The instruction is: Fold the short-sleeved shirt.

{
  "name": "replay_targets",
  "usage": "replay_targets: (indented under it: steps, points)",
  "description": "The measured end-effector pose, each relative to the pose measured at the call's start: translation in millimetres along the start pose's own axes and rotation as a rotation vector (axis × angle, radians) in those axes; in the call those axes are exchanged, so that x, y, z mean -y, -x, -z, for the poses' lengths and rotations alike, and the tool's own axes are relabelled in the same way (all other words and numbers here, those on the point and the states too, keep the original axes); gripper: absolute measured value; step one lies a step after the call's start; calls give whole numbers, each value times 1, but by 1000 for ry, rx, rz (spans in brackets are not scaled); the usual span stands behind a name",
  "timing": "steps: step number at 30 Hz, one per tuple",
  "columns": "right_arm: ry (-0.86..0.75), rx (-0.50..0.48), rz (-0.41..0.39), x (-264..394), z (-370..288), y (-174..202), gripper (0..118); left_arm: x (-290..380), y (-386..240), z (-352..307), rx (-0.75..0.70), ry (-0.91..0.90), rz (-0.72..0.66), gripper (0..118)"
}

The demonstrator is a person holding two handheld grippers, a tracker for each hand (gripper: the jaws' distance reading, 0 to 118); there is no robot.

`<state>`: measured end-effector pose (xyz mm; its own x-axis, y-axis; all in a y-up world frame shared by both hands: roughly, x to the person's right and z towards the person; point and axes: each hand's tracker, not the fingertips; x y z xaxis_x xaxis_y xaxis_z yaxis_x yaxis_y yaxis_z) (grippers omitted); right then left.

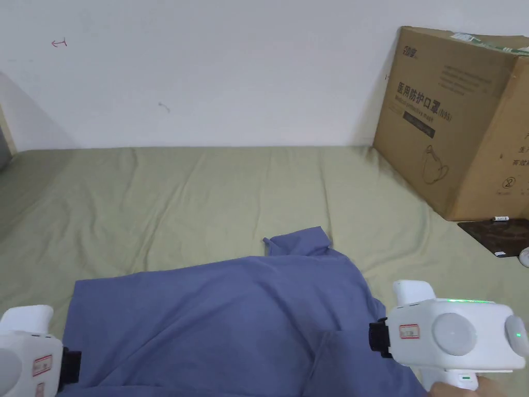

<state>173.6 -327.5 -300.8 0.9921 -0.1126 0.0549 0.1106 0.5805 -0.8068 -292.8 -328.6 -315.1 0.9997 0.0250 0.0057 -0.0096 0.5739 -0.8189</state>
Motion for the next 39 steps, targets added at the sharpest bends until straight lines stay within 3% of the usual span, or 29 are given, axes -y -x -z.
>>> replay_targets:
  steps: [2,10,11,12,13,14,15,16,17,25,31,32,33,34,37,39]
  points:
    - [12,-12,2,2,11,8,0,3,-8,9,-11,13,7,0]
    - [45,-31,56,-9,45,25,0,-31,-3,48,-17,48,-3,2]
    - [51,-28,46,-14,50,27,0,-42,0,55,-18,49,-7,19]
    - [52,-26,39,-17,54,30,0,-52,3,61,-16,47,-21,47]
    - [53,-24,30,-21,59,33,0,-64,4,68,-19,50,-40,57]
    - [58,-25,24,-26,64,36,0,-77,9,78,-19,63,-54,57]
    - [60,-29,23,-30,69,38,0,-87,13,88,-22,74,-75,92]
    - [63,-33,22,-35,74,41,0,-99,18,98,-27,68,-89,104]
    - [67,-39,20,-39,79,43,0,-111,21,106,-30,60,-102,106]
    - [94,-43,11,-58,109,46,0,-177,47,181,-126,99,-163,105]
    - [122,-41,47,-59,125,35,0,-182,47,219,-150,154,-168,104]
    - [127,-40,51,-59,127,33,0,-179,46,225,-140,169,-159,97]
    - [128,-38,54,-58,128,31,0,-175,41,226,-138,177,-158,67]
    - [129,-36,57,-58,128,30,0,-169,39,232,-138,172,-161,27]
    - [143,-33,56,-58,131,22,0,-149,25,243,-203,138,-149,5]
    - [144,-20,49,-61,131,16,0,-154,10,239,-220,147,-40,3]
